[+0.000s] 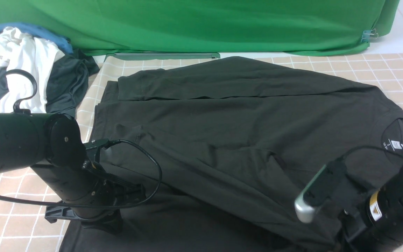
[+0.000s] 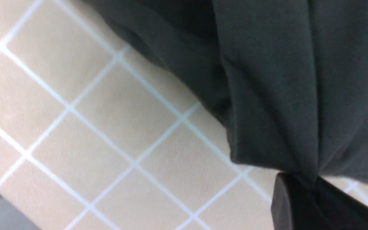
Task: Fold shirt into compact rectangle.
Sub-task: 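Grab the top left corner of the dark shirt with the left gripper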
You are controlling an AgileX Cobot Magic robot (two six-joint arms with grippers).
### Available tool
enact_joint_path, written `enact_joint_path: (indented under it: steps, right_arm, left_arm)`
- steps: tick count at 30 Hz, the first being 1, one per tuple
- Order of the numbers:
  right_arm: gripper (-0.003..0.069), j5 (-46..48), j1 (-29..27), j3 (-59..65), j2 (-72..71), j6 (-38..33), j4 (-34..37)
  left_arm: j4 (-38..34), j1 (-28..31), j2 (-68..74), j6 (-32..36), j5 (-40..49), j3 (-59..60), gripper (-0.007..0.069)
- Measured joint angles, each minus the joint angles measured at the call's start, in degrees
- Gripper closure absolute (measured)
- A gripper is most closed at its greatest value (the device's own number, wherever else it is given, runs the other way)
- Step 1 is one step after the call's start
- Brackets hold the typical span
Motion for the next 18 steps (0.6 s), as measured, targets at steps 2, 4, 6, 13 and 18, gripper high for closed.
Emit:
enact_joint_path:
  steps: [2, 4, 6, 13, 18]
  right_arm:
    - [0.0629, -0.8, 0.0, 2.2, 0.0, 0.0, 0.0]
    - [0.0626, -1.7, 0.0, 3.2, 0.0, 0.2, 0.0]
    - [0.0615, -1.8, 0.0, 3.5, 0.0, 0.4, 0.0]
    - [0.0387, 1.6, 0.0, 3.4, -0.6, 1.8, 0.0]
    - [0.0557, 3.2, 0.0, 1.6, -8.3, 4.6, 0.0]
  left_arm:
    - [0.0, 0.0, 0.0, 0.0, 0.0, 0.0, 0.0624]
    - [0.0, 0.0, 0.0, 0.1, 0.2, 0.0, 0.0624]
    - [0.0, 0.0, 0.0, 0.1, 0.7, 0.0, 0.0624]
    - [1.7, 0.0, -5.2, -1.3, 6.9, -4.1, 0.0624]
    - [8.0, 1.5, -8.0, -7.0, 12.4, -19.8, 0.0624]
